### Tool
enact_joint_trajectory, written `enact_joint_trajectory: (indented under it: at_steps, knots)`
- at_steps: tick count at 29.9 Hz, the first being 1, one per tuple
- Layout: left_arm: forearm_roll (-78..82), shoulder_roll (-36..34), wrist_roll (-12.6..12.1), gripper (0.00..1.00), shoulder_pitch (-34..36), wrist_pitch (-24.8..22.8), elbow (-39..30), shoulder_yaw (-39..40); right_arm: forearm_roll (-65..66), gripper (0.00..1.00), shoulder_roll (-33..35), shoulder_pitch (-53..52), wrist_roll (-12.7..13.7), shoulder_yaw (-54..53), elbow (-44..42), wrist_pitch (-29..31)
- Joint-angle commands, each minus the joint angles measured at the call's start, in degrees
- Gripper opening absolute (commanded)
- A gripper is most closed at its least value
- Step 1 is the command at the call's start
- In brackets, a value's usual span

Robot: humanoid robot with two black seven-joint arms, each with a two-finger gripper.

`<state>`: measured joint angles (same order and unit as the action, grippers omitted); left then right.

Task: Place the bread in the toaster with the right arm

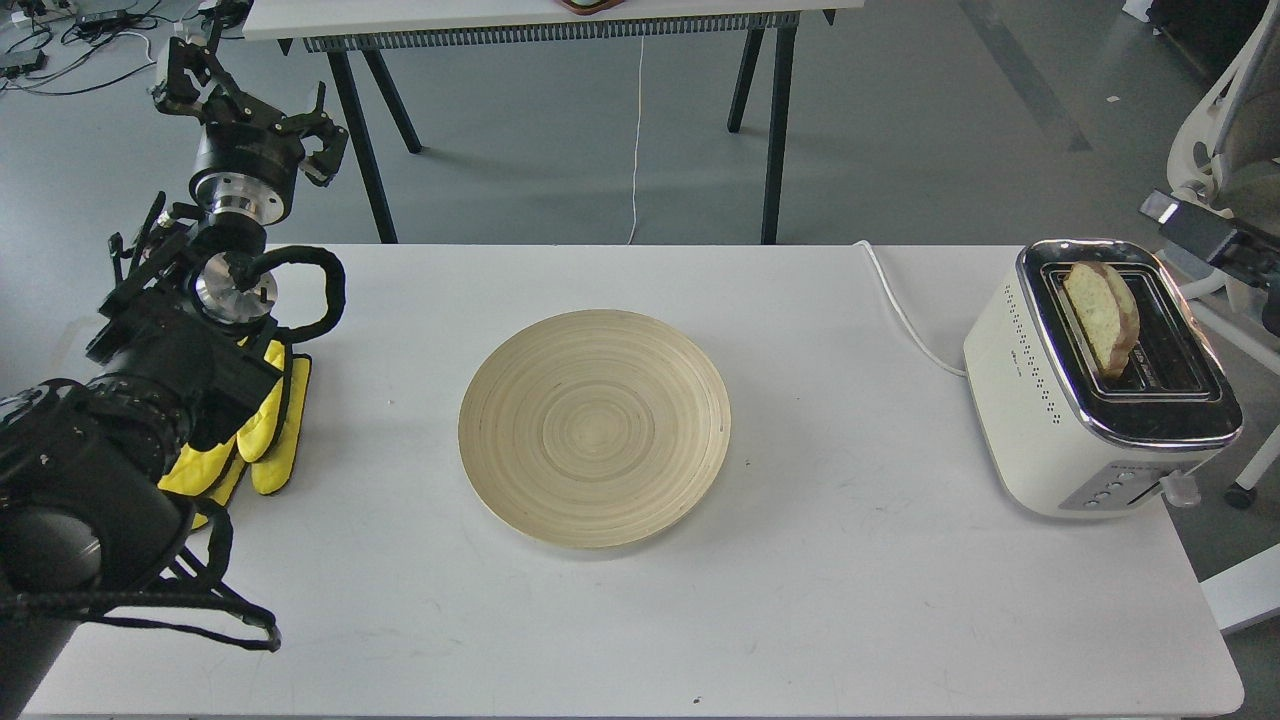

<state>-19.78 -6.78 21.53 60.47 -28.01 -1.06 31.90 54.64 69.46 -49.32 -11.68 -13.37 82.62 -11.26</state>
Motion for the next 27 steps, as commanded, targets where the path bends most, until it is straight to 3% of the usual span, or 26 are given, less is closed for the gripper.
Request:
enact_joint_trajectory:
  at_steps: [1,15,23,27]
  knots:
    - [0.0,0.01,0.0,1.0,0.0,0.01,0.0,0.0,-9.96,0.99,-5.63,0.01,0.0,-6.3,-2.36,-0.08]
    - [0.0,-0.08,0.0,1.0,0.0,0.01,0.0,0.0,-39.67,0.99,-32.53,0.28,-1.06,-28.01,-23.01,1.76]
    - [0.0,-0.17,0.0,1.0,0.0,0.01,0.0,0.0,-45.06,0.99,-44.13,-0.16,-0.36,-39.61,-41.72,18.79]
    - [0.0,-0.17,0.0,1.0,0.0,0.01,0.0,0.0,-46.55,0.99,-47.57,-0.07,-0.27,-44.46,-46.05,23.9]
